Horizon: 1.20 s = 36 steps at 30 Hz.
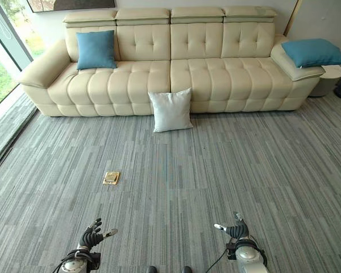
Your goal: Pick up all the scattered cushions and arrange them neatly on the sofa.
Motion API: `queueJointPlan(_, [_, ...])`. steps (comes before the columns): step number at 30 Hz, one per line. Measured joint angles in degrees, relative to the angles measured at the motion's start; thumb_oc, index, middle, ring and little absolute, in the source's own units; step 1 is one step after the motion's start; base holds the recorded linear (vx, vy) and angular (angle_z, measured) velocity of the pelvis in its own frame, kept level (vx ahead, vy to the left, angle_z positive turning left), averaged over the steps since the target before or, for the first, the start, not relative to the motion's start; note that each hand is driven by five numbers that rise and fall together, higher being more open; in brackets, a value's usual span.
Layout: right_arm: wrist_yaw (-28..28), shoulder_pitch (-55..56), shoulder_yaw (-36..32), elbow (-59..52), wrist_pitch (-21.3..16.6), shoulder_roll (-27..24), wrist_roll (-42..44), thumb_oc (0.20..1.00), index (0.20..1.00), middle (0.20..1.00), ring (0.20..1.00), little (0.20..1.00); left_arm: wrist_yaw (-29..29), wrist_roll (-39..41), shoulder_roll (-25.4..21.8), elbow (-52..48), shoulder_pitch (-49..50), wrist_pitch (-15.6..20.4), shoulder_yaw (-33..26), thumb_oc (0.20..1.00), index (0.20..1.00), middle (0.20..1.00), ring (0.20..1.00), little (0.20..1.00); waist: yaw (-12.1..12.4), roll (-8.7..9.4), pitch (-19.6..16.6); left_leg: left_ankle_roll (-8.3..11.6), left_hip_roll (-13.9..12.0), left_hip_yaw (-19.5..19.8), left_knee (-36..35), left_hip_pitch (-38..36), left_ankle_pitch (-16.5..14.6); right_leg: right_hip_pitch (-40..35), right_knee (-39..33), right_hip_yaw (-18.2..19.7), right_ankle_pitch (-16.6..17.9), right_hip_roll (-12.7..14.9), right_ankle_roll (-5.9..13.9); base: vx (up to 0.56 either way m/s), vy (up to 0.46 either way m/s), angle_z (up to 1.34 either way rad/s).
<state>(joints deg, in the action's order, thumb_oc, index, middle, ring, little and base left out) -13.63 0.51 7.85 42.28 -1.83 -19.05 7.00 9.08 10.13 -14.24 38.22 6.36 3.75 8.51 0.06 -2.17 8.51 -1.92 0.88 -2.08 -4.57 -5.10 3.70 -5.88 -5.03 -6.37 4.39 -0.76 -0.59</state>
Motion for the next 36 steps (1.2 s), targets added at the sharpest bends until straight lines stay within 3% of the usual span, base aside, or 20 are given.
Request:
queueJointPlan(6, [0.04, 0.36, -0.02, 0.01, 0.0, 0.33, 2.19, 1.0, 1.0, 1.0, 1.0, 1.0, -0.04, -0.02, -0.01, -0.15, 0.59, -0.73, 0.0, 1.0, 1.0, 1.0, 1.0, 1.0, 0.04, -0.04, 0.07, 0.77, -0.03, -0.04, -0.38, 0.15, -0.89, 0.18, 0.0, 0.12, 0.4, 0.0, -0.12, 0.0, 0.0, 0.0])
queueJointPlan(36, [-0.02, 0.56, 0.63, 2.22, 1.17, 1.76, 2.99, 1.0, 1.0, 1.0, 1.0, 1.0, 0.13, 1.99, 0.12, 3.54, 1.92, -1.95, 0.43, 1.0, 1.0, 1.0, 1.0, 1.0, 0.11, 0.12, -2.07, 0.34, 0.1, 0.22, -0.36, 0.62, -0.57, 0.55, 0.01, -0.15, 0.72, 0.1, 0.1, 0.0, 0.0, 0.0])
